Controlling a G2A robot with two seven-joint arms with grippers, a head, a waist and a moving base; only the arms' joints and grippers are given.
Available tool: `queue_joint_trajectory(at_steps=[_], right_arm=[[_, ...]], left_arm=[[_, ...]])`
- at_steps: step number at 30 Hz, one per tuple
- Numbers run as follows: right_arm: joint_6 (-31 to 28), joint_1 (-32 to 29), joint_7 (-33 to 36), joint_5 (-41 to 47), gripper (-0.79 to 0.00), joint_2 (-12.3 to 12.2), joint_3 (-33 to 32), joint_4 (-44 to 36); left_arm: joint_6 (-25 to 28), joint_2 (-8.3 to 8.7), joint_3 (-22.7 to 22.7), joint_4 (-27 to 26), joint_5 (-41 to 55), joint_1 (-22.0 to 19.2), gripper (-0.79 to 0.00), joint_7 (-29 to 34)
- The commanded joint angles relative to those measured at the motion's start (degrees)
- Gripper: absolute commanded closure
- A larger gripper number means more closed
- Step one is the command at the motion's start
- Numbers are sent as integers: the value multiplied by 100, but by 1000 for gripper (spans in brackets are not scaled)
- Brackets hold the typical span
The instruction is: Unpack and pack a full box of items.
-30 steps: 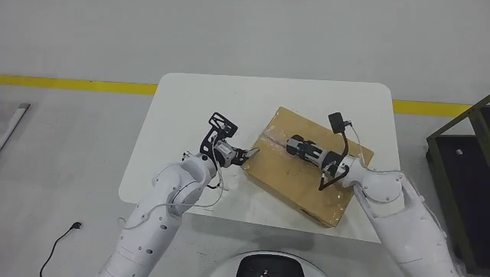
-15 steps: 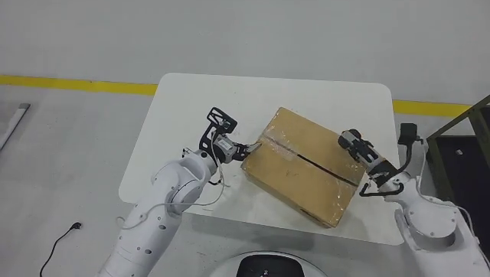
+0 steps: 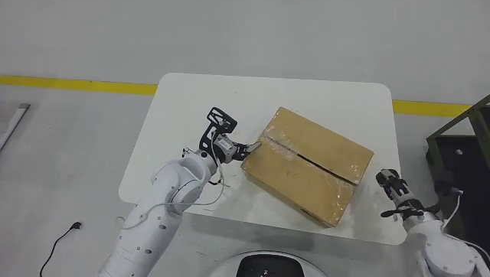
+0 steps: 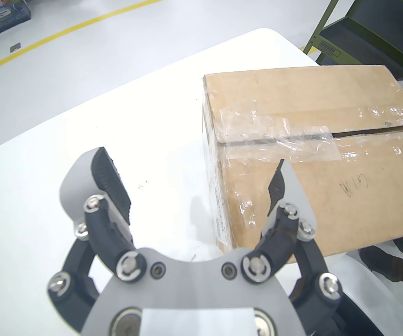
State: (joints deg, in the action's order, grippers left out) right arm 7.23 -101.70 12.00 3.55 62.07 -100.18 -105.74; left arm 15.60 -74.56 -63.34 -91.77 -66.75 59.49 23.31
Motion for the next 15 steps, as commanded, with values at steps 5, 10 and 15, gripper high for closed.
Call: queue_joint_trajectory(at_steps=[5,10,15], right_arm=[[-374,720,259,-131,0,45,664,637],[-827,1411,495,-206,0,97,1168,1190],[-1238,2120,638,-502,0,166,1726,1778]], left_arm=[[0,0,0,0,0,0,-785,0],[0,0,0,0,0,0,-785,0],[0,0,0,0,0,0,-785,0]])
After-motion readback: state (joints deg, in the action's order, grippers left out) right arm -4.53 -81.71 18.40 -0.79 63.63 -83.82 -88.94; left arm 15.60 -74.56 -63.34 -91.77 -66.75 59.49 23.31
